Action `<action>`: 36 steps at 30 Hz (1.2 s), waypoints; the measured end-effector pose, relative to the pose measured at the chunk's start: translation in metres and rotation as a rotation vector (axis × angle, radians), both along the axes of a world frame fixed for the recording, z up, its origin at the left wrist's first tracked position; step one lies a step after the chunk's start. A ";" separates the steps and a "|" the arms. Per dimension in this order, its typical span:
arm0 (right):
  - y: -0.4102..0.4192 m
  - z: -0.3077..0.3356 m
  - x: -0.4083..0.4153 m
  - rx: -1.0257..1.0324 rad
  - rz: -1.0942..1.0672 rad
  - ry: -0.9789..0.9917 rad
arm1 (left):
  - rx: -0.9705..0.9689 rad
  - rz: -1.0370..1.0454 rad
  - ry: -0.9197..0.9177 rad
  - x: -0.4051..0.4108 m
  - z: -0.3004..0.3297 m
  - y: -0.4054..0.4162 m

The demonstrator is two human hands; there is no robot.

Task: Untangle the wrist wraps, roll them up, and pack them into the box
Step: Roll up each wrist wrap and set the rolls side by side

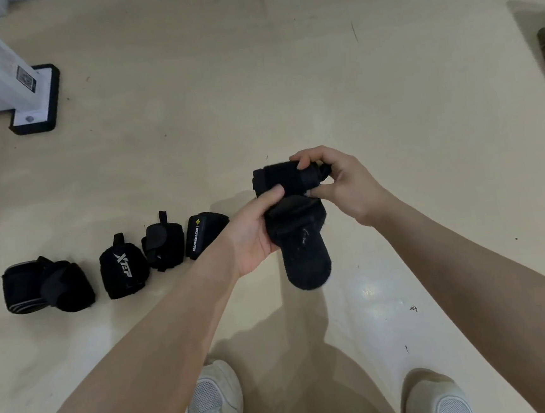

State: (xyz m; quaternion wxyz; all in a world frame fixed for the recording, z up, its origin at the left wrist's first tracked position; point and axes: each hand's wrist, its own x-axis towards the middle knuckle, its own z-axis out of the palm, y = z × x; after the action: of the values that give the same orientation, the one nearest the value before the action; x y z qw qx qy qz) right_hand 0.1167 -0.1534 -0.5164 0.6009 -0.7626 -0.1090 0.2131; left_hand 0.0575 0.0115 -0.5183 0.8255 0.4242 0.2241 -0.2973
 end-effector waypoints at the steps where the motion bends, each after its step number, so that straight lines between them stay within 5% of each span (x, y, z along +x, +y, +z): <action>1: 0.001 0.001 0.000 -0.008 0.015 -0.011 | -0.010 0.011 0.008 0.000 0.001 0.000; 8: 0.004 0.002 -0.005 -0.021 0.058 0.030 | 0.012 0.115 0.087 0.002 0.000 -0.001; 13: 0.002 0.003 -0.008 0.342 -0.112 0.644 | 0.043 0.187 0.034 0.006 0.001 0.005; 17: 0.006 -0.003 -0.008 0.112 -0.103 0.671 | 0.123 0.165 0.010 0.004 -0.001 0.002; 25: 0.004 -0.012 -0.010 0.159 -0.023 0.408 | 0.081 0.134 -0.061 0.004 -0.001 0.008; 36: 0.002 0.002 -0.019 -0.044 0.089 -0.009 | 0.068 0.263 0.053 0.008 0.000 0.016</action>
State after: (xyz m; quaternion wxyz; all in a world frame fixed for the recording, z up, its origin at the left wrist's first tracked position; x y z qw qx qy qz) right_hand 0.0981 -0.1511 -0.5149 0.5736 -0.7708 -0.1408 0.2388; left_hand 0.0660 0.0276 -0.5179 0.8362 0.4109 0.3096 -0.1898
